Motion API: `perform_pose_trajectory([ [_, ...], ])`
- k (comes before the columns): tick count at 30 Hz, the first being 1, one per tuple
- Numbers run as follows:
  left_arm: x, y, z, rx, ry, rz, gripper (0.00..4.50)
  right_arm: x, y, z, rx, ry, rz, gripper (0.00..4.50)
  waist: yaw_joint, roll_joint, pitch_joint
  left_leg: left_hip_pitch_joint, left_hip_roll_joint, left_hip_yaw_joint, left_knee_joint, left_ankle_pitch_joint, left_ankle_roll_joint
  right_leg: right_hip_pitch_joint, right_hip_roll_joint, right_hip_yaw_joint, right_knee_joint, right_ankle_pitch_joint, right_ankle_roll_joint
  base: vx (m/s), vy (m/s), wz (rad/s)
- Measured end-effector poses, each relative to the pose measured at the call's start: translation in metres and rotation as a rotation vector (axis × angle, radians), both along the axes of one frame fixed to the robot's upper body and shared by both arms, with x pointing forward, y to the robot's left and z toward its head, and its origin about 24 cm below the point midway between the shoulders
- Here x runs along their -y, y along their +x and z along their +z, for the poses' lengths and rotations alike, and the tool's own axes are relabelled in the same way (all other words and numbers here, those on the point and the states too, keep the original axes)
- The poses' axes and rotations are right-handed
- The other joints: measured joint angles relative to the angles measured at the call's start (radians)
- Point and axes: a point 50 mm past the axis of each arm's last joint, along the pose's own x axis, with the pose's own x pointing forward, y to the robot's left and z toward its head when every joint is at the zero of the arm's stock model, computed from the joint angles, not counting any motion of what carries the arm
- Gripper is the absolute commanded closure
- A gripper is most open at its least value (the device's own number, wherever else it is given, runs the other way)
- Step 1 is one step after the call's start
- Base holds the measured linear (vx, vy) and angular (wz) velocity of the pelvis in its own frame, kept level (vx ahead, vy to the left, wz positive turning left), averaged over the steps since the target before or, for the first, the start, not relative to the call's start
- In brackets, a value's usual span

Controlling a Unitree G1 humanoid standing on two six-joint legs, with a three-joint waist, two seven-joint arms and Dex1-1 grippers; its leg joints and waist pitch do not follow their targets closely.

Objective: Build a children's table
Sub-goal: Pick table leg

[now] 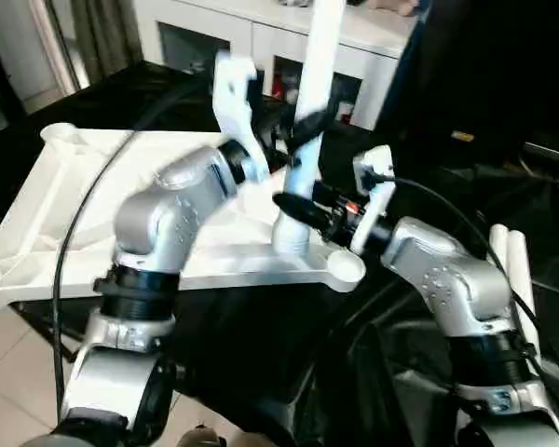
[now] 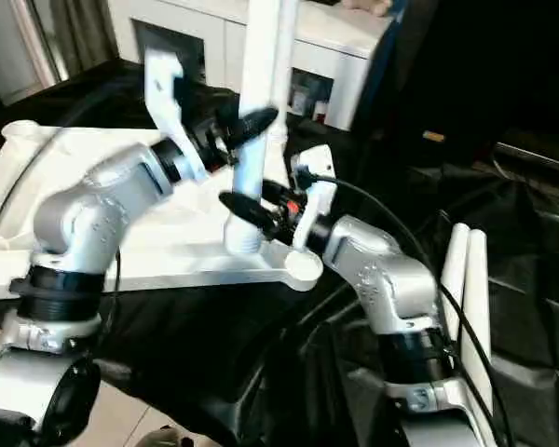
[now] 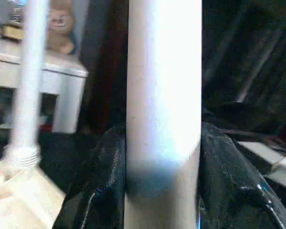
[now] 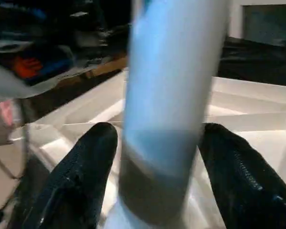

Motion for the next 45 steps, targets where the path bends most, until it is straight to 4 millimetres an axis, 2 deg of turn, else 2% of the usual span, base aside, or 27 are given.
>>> perform_pose_trajectory([
  [2,0.001,0.000,0.000,-0.002,-0.003,0.018,2.67,-0.001,0.001,-0.001,0.001,-0.004,-0.012,1.86,0.000,0.000,0.000,0.000,0.000,0.000,0.000,0.000,0.000,0.000,0.000,0.000,0.000,0.000,0.000,0.000,0.000,0.00],
  [4,0.002,0.001,0.000,-0.005,-0.005,0.032,2.67,-0.003,0.002,-0.002,-0.006,0.000,-0.014,1.90,0.000,0.000,0.000,0.000,0.000,0.000,0.000,0.000,0.000,0.000,0.000,0.000,0.000,0.000,0.000,0.000,0.000,0.00],
  [6,0.002,0.001,0.000,-0.006,-0.007,0.046,2.67,-0.005,0.002,-0.004,-0.014,-0.002,-0.019,2.24,-0.001,0.000,0.000,0.000,0.000,0.000,0.000,0.000,0.000,0.000,0.000,0.000,0.000,0.000,0.000,0.000,0.000,0.00],
  [10,0.002,0.001,0.001,-0.006,-0.013,0.052,2.67,-0.006,0.003,-0.007,-0.025,-0.018,-0.023,2.52,-0.001,0.000,0.000,0.000,0.000,0.000,0.000,0.000,0.000,0.000,0.000,0.000,0.000,0.000,0.000,0.000,0.000,0.00],
  [18,0.002,0.001,-0.001,-0.007,-0.009,0.052,2.67,-0.006,0.003,-0.007,-0.040,-0.014,-0.011,2.62,-0.001,0.000,0.000,0.000,0.000,0.000,0.000,0.000,0.000,0.000,0.000,0.000,0.000,0.000,0.000,0.000,0.000,0.00],
  [19,0.001,0.001,-0.001,-0.008,-0.009,0.050,2.32,-0.006,0.003,-0.007,-0.041,-0.012,-0.009,2.62,-0.001,0.000,0.000,0.000,0.000,0.000,0.000,0.000,0.000,0.000,0.000,0.000,0.000,0.000,0.000,0.000,0.000,0.00],
  [21,0.000,0.000,-0.001,-0.019,-0.017,0.039,1.97,-0.005,0.003,-0.007,-0.040,-0.008,0.005,2.62,-0.001,0.000,0.000,0.000,0.000,0.000,0.000,0.000,0.000,0.000,0.000,0.000,0.000,0.000,0.000,0.000,0.000,0.00],
  [28,-0.018,-0.006,0.007,-0.066,-0.131,-0.182,1.49,0.004,-0.012,-0.007,-0.024,0.068,0.193,2.62,0.001,-0.001,0.000,0.000,0.000,0.001,0.000,0.000,0.001,0.000,0.000,0.000,0.000,0.000,0.000,0.000,0.000,0.00],
  [30,-0.023,-0.013,0.010,-0.064,-0.131,-0.327,1.49,0.008,-0.022,-0.003,-0.016,0.143,0.291,2.63,0.002,-0.001,0.000,0.000,0.000,0.001,0.000,-0.001,0.002,0.000,0.000,0.000,0.000,0.000,0.000,0.000,0.000,0.00],
  [36,-0.022,-0.027,0.017,-0.071,-0.203,-0.531,1.49,0.017,-0.031,0.007,0.007,0.218,0.399,2.63,0.005,-0.002,-0.001,0.001,0.000,0.001,0.000,0.000,0.001,0.001,0.000,0.000,0.000,0.000,0.000,0.000,0.000,0.00],
  [37,-0.022,-0.029,0.018,-0.072,-0.214,-0.553,1.78,0.017,-0.032,0.006,0.004,0.229,0.410,2.63,0.004,-0.002,-0.001,0.001,0.001,0.001,0.000,0.000,0.001,0.001,0.000,0.000,0.000,0.000,0.000,0.000,0.000,0.00],
  [41,-0.021,-0.031,0.020,-0.075,-0.246,-0.587,1.85,0.018,-0.038,0.008,0.015,0.247,0.442,2.63,0.004,-0.002,-0.001,0.001,0.001,0.001,0.000,0.000,0.001,0.000,0.000,0.000,0.000,0.000,0.000,0.000,0.000,0.00],
  [42,-0.021,-0.031,0.020,-0.077,-0.247,-0.597,2.15,0.019,-0.039,0.007,0.010,0.247,0.448,2.63,0.004,-0.002,-0.001,0.001,0.001,0.001,0.000,0.000,0.001,0.000,0.000,0.000,0.000,0.000,0.000,0.000,0.000,0.00],
  [45,-0.022,-0.033,0.020,-0.083,-0.242,-0.618,2.34,0.022,-0.044,0.005,-0.009,0.238,0.485,2.63,0.004,-0.002,-0.001,0.000,0.001,0.001,0.000,0.000,0.001,0.000,0.000,0.000,0.000,0.000,0.000,0.000,0.000,0.00],
])
